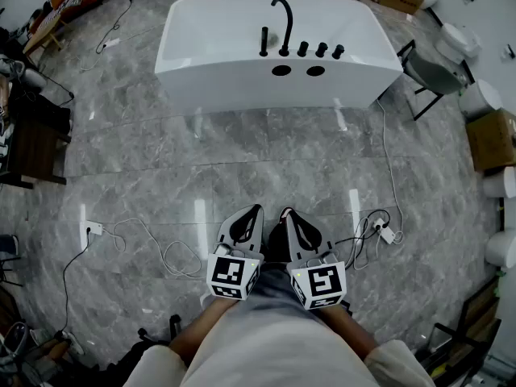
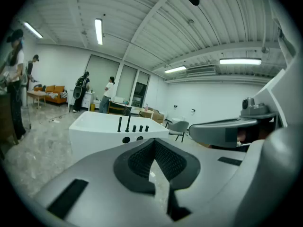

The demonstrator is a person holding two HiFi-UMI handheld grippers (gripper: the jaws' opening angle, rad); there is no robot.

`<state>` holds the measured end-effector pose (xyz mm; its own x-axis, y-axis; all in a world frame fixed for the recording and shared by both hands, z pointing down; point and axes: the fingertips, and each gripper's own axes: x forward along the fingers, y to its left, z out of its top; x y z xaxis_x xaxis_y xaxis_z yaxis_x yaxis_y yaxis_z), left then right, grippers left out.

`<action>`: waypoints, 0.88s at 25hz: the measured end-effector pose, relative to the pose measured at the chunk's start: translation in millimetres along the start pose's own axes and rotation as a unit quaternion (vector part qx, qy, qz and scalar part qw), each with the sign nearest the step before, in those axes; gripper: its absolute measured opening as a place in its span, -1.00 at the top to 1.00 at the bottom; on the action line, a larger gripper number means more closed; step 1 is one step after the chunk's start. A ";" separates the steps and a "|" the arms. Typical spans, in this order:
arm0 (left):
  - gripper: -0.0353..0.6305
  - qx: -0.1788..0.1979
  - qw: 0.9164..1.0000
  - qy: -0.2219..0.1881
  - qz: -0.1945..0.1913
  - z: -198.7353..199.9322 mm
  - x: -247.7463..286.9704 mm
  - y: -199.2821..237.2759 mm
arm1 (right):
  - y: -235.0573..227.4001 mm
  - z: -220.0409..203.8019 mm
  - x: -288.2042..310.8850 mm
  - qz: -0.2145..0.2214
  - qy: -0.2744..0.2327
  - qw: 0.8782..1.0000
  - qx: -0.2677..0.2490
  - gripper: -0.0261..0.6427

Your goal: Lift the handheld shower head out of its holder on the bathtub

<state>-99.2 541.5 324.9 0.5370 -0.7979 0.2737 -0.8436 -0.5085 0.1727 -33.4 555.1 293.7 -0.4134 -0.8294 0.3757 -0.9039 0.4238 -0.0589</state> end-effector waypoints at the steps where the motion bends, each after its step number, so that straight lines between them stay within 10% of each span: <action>1: 0.88 -0.003 1.000 -0.006 0.000 2.3 0.5 3.1 | 0.5 0.1 2.5 -0.001 -0.002 1.000 -0.003 0.87; 14: 0.88 -0.055 0.995 -0.055 -0.062 28.6 9.3 0.8 | -5.2 1.9 12.9 0.023 -0.015 0.999 0.017 0.86; 22: 0.88 -0.008 0.996 -0.056 -0.066 41.9 31.4 -13.9 | -0.1 16.5 30.5 0.061 -0.023 0.998 -0.005 0.86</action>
<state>-70.6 509.9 291.5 0.6394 -0.7560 0.1403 -0.7650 -0.6071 0.2152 -47.7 523.8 289.9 -0.5257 -0.7871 0.3226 -0.8451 0.5267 -0.0920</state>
